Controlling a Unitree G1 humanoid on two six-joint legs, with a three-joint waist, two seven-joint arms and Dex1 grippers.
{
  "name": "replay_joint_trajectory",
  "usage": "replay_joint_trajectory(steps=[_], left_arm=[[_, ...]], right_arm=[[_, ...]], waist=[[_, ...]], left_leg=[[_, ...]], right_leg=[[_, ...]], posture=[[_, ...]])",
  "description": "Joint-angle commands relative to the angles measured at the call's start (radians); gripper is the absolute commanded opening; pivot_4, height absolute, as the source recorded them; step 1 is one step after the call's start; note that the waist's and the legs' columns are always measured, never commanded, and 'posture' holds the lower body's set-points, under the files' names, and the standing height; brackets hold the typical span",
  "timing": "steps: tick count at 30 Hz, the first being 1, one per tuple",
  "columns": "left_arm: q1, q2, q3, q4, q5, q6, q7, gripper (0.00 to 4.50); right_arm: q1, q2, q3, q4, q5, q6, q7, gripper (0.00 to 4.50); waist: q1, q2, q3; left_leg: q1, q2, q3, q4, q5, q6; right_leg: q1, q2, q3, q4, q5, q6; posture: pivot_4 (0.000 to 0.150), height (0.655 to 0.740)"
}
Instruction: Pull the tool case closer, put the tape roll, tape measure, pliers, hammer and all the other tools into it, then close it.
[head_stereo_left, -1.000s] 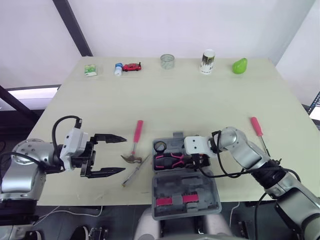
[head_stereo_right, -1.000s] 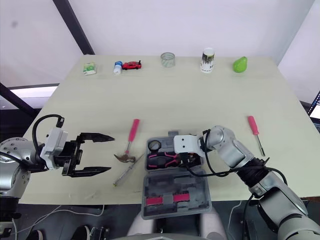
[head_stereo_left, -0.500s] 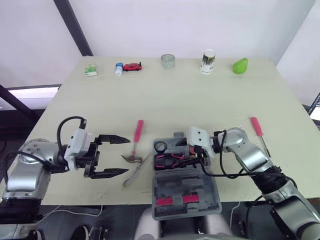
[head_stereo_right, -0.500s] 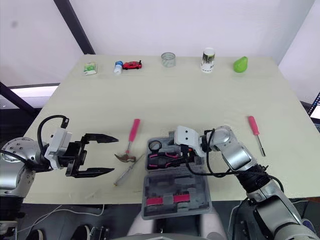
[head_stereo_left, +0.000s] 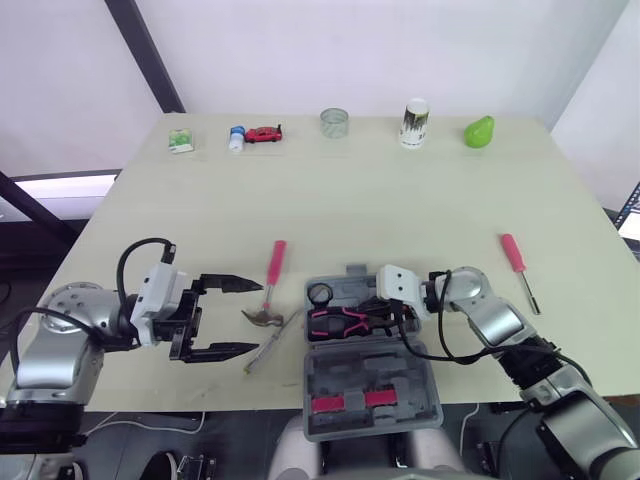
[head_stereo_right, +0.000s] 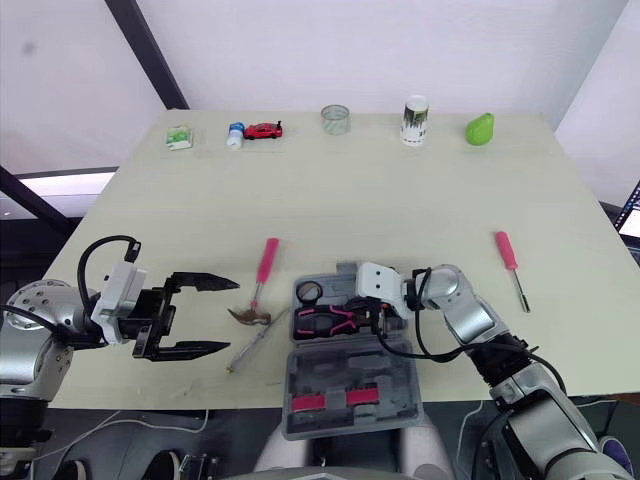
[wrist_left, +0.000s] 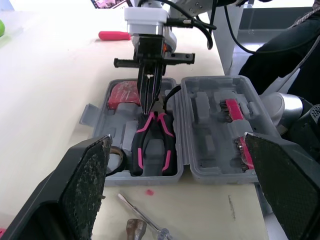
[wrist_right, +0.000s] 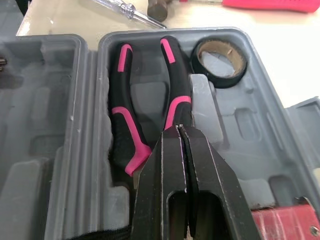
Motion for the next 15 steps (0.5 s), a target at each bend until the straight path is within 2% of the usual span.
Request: replay_joint_trajectory(steps=[1, 7, 15], left_arm=[[0.013, 0.003, 0.025, -0.043, -0.015, -0.006, -0.015, 4.50], [0.018, 0.002, 0.027, -0.053, -0.018, 0.002, -0.003, 4.50], [0.051, -0.007, 0.030, -0.077, -0.018, 0.005, 0.013, 4.50]], right_arm=[[-0.022, 0.007, 0.005, 0.025, -0.022, 0.010, -0.015, 0.03], [-0.032, -0.023, 0.078, 0.083, -0.098, 0.101, 0.016, 0.03], [0.023, -0.020, 0.214, 0.193, -0.215, 0.078, 0.006, 0.03]], waist=[[0.000, 0.000, 0.000], [0.000, 0.000, -0.001], [-0.001, -0.001, -0.018]], left_leg=[[0.000, 0.000, 0.000, 0.000, 0.000, 0.000], [0.002, 0.000, 0.000, 0.000, 0.000, 0.000], [0.010, 0.000, 0.000, -0.001, 0.000, 0.000]], right_leg=[[0.000, 0.000, 0.000, 0.000, 0.000, 0.000], [0.001, 0.000, 0.000, 0.001, 0.000, 0.000], [0.008, 0.000, 0.001, 0.001, 0.000, -0.001]], posture=[[0.150, 0.7400], [0.150, 0.7400], [0.150, 0.7400]])
